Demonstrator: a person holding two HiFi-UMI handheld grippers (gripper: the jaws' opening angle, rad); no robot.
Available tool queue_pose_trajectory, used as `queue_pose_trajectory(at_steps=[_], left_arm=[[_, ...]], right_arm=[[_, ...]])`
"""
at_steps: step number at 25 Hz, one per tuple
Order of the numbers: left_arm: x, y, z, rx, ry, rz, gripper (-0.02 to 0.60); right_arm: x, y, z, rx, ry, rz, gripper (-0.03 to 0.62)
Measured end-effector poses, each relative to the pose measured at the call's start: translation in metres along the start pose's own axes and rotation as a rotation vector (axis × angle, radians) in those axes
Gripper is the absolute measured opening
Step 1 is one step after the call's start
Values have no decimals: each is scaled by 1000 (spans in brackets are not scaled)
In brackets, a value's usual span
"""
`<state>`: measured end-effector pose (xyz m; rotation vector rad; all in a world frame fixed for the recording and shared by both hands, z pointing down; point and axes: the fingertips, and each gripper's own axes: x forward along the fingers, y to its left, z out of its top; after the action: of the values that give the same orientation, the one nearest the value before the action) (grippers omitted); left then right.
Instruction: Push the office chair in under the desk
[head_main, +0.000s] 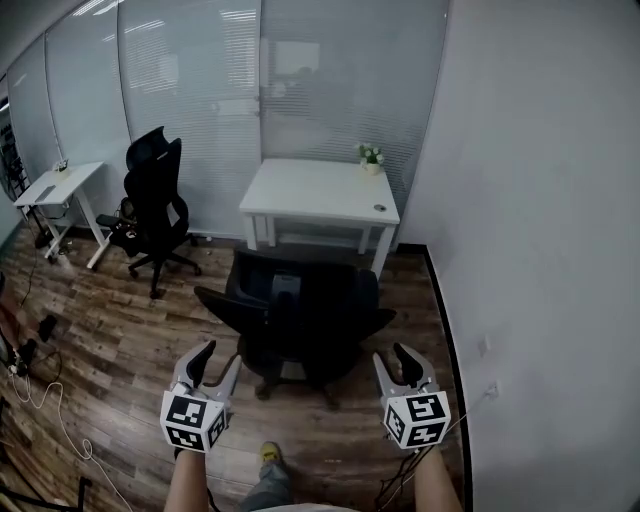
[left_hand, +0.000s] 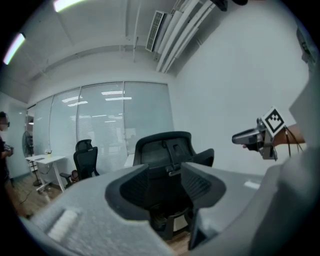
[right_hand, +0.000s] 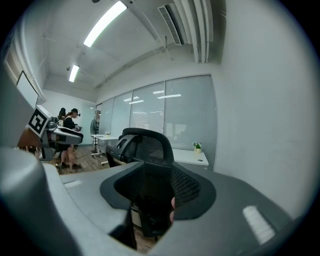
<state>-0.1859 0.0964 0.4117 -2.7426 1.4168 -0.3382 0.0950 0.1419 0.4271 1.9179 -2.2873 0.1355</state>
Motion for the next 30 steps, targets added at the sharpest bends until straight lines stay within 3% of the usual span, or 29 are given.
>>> queue_pose_trajectory(at_steps=[6, 13, 21, 30], left_arm=[[50, 60, 13, 3, -3, -65, 195], [101, 101, 20, 25, 1, -173, 195], [133, 120, 13, 33, 8, -267, 195], [143, 121, 11, 63, 35, -301, 195]], right_arm=[[65, 16, 26, -8, 4, -15, 161], [115, 24, 40, -40, 23, -31, 161], [138, 27, 39, -41, 39, -86, 161], [151, 27, 37, -74, 62, -54, 161]])
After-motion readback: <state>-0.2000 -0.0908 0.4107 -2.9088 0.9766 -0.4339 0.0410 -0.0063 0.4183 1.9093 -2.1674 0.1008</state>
